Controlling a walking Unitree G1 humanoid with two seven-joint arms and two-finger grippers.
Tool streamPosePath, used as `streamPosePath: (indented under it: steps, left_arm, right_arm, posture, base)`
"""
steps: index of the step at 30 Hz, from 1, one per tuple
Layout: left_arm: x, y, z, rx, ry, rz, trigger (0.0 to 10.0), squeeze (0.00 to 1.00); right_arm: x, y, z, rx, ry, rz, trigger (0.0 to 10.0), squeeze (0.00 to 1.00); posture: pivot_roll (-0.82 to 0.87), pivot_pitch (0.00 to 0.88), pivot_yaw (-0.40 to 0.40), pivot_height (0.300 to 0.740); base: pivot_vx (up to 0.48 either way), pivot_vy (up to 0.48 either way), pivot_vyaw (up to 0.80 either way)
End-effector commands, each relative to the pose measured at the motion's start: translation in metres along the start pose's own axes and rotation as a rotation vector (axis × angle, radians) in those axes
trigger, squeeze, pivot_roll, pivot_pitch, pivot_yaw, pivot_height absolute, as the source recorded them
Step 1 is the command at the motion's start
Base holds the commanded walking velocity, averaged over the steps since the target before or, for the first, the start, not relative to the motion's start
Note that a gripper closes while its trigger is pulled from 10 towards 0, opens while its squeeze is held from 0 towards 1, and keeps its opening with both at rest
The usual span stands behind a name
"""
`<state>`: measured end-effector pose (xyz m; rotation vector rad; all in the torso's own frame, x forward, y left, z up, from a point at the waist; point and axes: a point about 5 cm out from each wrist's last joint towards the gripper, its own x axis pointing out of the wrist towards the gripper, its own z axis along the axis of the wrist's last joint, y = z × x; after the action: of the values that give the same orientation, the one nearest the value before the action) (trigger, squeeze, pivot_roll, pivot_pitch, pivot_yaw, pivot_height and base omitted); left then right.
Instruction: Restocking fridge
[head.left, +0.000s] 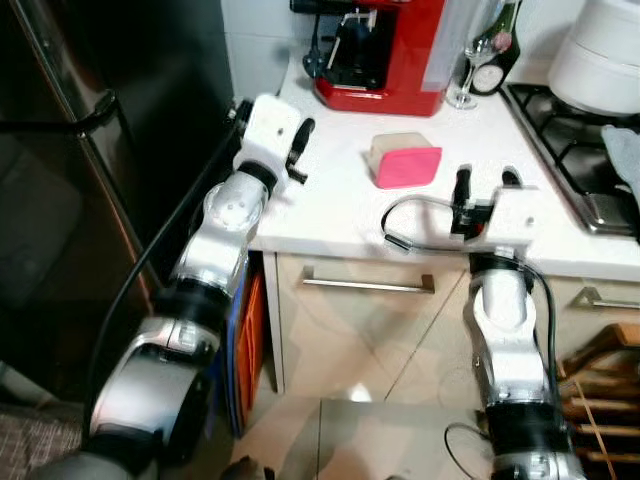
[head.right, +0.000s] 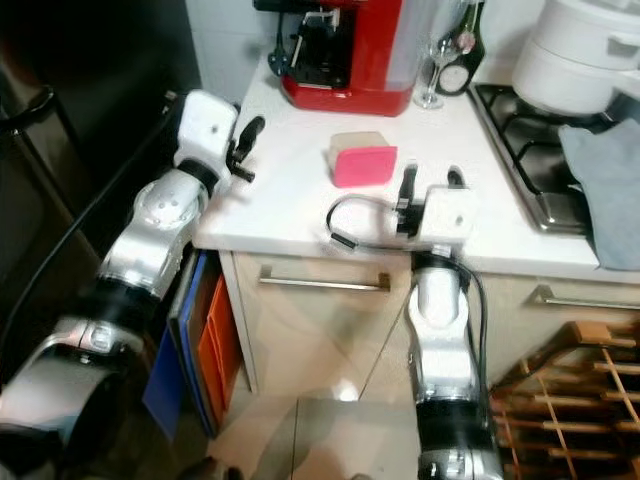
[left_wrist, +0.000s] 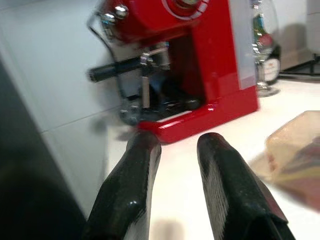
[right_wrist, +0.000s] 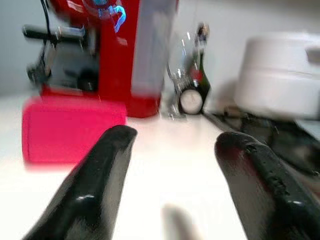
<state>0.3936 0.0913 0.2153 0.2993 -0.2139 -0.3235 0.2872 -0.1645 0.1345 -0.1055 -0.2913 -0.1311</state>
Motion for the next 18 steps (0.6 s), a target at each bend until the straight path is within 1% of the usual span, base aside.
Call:
streamPosePath:
  steps: [1,3,7,9,12,13,15,18]
  left_arm:
    - [0.002,-0.002,-0.001,-0.005,0.004,-0.002,10.0,0.00]
    - [0.006,-0.006,0.003,-0.018,-0.008,-0.014,10.0,0.00]
    - [0.019,-0.021,0.014,-0.036,-0.019,-0.069,10.0,0.00]
    - [0.023,-0.025,0.015,-0.048,-0.012,-0.075,10.0,0.00]
    - [0.025,-0.031,0.015,-0.056,0.005,-0.078,10.0,0.00]
    - [0.025,-0.031,0.015,-0.056,0.005,-0.078,10.0,0.00]
    - [0.025,-0.034,0.009,-0.033,0.047,-0.076,10.0,0.00]
    - [0.023,-0.032,-0.003,-0.018,0.124,-0.033,10.0,0.00]
  right_arm:
    - [0.003,0.000,0.013,-0.007,-0.049,0.000,10.0,1.00]
    - [-0.005,-0.002,0.016,-0.018,-0.054,0.006,10.0,1.00]
    - [-0.026,-0.011,0.016,-0.065,-0.014,0.021,10.0,1.00]
    - [-0.032,-0.014,0.018,-0.077,0.011,0.012,10.0,1.00]
    - [-0.039,-0.015,0.025,-0.105,0.020,0.026,10.0,1.00]
    - [-0.039,-0.015,0.025,-0.105,0.020,0.026,10.0,1.00]
    - [-0.043,-0.016,0.026,-0.119,0.040,0.050,10.0,1.00]
    - [-0.046,-0.017,0.023,-0.113,0.076,0.080,10.0,1.00]
  posture:
    - [-0.07,0.000,0.003,0.740]
    - [-0.08,0.000,0.001,0.740]
    - [-0.14,0.041,-0.003,0.740]
    - [-0.17,0.050,-0.008,0.740]
    - [-0.20,0.061,-0.016,0.740]
    - [-0.20,0.061,-0.016,0.740]
    - [-0.22,0.074,-0.025,0.740]
    - [-0.22,0.084,-0.033,0.740]
  base:
    - [0.000,0.000,0.00]
    - [0.000,0.000,0.00]
    - [0.000,0.000,0.00]
    - [0.000,0.000,0.00]
    - [0.000,0.000,0.00]
    - [0.000,0.000,0.00]
    - [0.000,0.000,0.00]
    - [0.000,0.000,0.00]
